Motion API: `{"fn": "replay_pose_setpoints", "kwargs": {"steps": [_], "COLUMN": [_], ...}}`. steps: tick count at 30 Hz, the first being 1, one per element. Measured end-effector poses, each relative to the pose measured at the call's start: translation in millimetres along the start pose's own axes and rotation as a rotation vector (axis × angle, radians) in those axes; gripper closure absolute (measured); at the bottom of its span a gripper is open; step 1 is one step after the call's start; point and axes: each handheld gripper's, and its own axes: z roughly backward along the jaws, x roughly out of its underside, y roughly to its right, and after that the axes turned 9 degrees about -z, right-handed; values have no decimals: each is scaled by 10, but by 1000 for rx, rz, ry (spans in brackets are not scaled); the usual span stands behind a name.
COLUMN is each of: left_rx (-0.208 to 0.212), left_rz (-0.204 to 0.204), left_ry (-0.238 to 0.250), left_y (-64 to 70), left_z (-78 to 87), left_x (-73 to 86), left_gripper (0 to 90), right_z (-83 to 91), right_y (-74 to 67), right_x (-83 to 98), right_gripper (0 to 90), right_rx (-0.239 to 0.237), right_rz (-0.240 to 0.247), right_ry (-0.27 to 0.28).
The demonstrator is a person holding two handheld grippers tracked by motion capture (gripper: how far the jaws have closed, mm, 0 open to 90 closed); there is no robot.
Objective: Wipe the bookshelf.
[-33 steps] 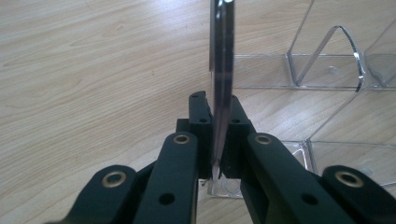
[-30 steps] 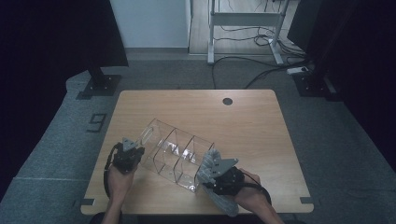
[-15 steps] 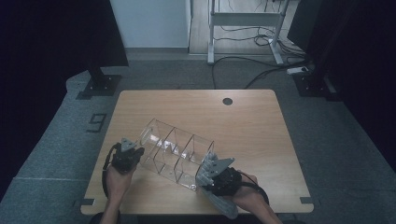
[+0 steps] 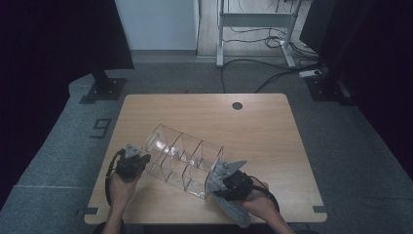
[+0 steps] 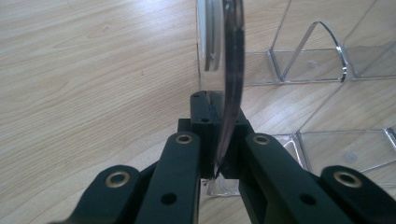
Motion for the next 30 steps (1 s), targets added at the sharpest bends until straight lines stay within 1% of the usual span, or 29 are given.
{"fn": "replay_pose_setpoints", "kwargs": {"steps": [8, 16, 23, 25, 30], "left_rx": [0, 0, 5, 6, 6], "left_rz": [-6, -8, -9, -9, -8], "left_ry": [-1, -2, -2, -3, -3], "left_y": [0, -1, -9, -9, -10], "left_z": [0, -1, -2, -2, -4], "left_x": [-1, 0, 1, 1, 0], "left_gripper": [875, 875, 874, 874, 874], "right_z": [-24, -39, -44, -54, -60], "right_y": [137, 275, 418, 463, 554], "right_x": [3, -11, -19, -20, -25], "right_gripper": [689, 689, 688, 688, 688], "right_rx": [20, 60, 84, 98, 115], "right_rz": [-59, -111, -169, -179, -205], "right_ry": [19, 41, 63, 74, 86]}}
